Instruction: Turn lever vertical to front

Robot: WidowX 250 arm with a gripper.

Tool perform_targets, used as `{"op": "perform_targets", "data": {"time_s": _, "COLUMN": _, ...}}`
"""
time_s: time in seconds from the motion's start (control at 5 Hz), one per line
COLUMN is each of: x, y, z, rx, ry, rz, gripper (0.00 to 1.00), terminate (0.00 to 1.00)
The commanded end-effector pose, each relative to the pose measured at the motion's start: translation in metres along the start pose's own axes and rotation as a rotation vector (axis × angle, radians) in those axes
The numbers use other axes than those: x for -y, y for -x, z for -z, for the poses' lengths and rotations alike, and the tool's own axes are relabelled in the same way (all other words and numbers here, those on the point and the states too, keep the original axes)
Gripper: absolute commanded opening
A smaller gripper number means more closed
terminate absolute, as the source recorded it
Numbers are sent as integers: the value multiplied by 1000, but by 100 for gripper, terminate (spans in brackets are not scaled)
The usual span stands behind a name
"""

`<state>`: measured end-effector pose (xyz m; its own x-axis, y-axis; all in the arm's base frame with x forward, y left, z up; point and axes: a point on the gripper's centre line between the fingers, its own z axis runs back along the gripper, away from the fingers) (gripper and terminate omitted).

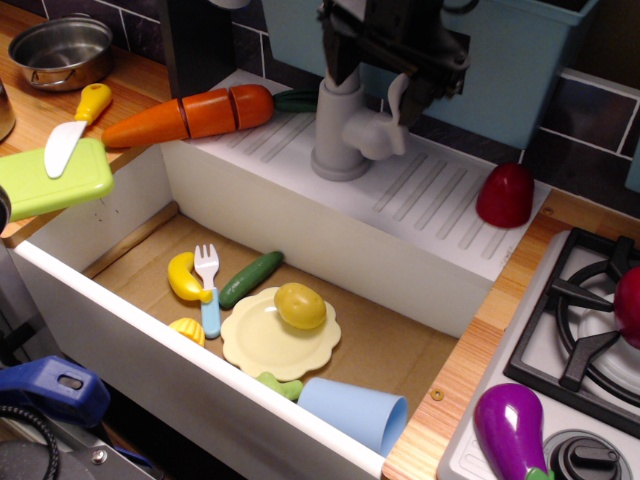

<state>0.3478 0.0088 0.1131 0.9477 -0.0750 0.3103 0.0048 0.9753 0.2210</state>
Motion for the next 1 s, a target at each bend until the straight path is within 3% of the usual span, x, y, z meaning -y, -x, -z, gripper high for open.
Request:
{"op": "perform_targets", "data": {"time_s": 0.0, "x": -1, "y": -21, "z": -7, "rx": 96, "ry": 3, "rz": -2, "gripper": 100, "terminate": 0}}
{"op": "perform_targets", "data": {"time_s": 0.4, "x": -3, "y": -32, "z": 1, "rx": 116, "ry": 1, "rz": 4, "gripper": 100, "terminate": 0}}
{"op": "perform_targets", "data": {"time_s": 0.6, "x": 1, "y": -31, "z": 7, "rx": 117, "ry": 5, "rz": -22, "gripper": 0, "terminate": 0}}
{"op": "perform_targets", "data": {"time_s": 0.8, "x": 3, "y": -31, "z": 8, "rx": 113, "ry": 3, "rz": -39, "gripper": 0, "terminate": 0}}
